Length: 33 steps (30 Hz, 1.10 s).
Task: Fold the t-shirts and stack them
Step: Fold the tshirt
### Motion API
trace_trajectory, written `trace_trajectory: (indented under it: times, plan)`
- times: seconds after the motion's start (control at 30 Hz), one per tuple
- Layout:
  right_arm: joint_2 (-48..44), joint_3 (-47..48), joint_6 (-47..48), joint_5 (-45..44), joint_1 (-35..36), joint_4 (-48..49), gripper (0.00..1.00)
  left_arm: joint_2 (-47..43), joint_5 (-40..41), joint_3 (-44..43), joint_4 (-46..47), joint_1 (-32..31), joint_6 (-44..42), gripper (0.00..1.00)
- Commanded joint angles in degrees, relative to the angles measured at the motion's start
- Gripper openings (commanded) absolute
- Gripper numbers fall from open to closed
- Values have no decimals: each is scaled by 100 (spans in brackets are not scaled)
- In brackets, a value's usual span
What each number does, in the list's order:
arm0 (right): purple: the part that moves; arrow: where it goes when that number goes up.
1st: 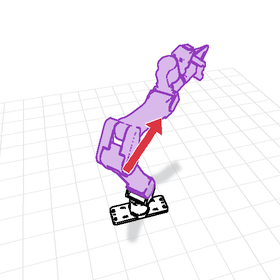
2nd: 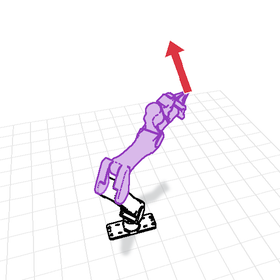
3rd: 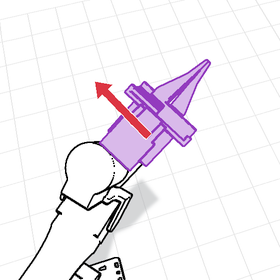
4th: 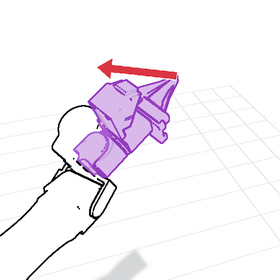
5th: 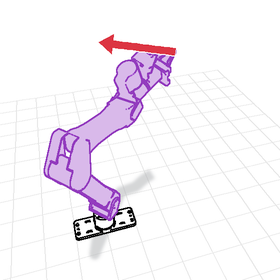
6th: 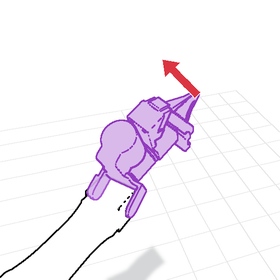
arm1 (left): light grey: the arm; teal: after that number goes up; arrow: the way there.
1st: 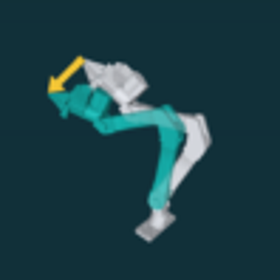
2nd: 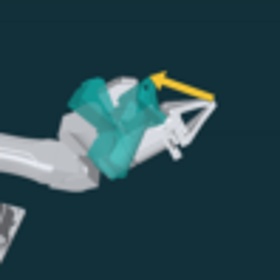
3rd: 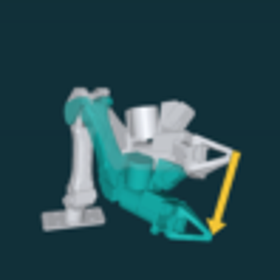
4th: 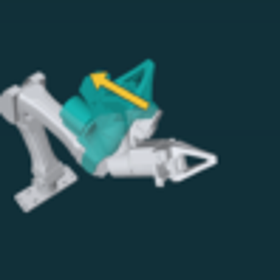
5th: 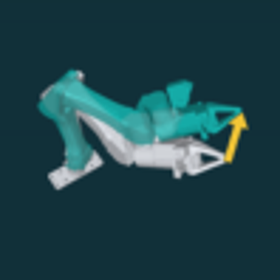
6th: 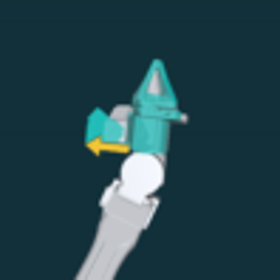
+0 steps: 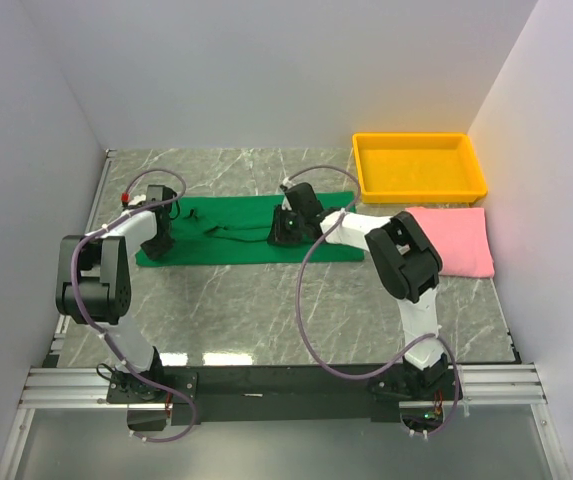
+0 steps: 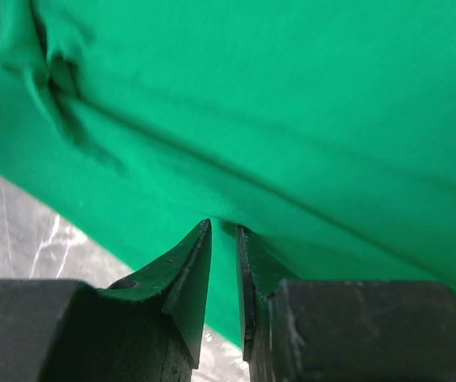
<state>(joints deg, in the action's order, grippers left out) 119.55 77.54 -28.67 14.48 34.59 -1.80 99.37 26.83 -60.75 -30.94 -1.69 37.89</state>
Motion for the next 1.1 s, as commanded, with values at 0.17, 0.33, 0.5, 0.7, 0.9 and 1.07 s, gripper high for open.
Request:
trace_trajectory:
  times: [0.17, 0.33, 0.5, 0.7, 0.9, 1.07]
  plan:
    - [394, 841, 28, -428, -812, -381, 28, 126, 279, -148, -70, 11, -106, 29]
    - [210, 1018, 142, -586, -1050, -593, 30, 82, 261, -148, -70, 11, -106, 29]
    - [-579, 255, 81, -701, -1165, -383, 35, -14, 244, -130, -44, 11, -98, 31]
    - [-1406, -853, -69, -920, -1296, -250, 43, -146, 235, -112, 18, 11, -62, 35]
    - [-1908, -1609, -95, -1272, -1446, -409, 43, -50, 147, -104, 62, 116, -62, 35]
    - [-2058, -1988, -69, -1334, -1674, -329, 44, 65, 94, -104, 44, 143, -54, 35]
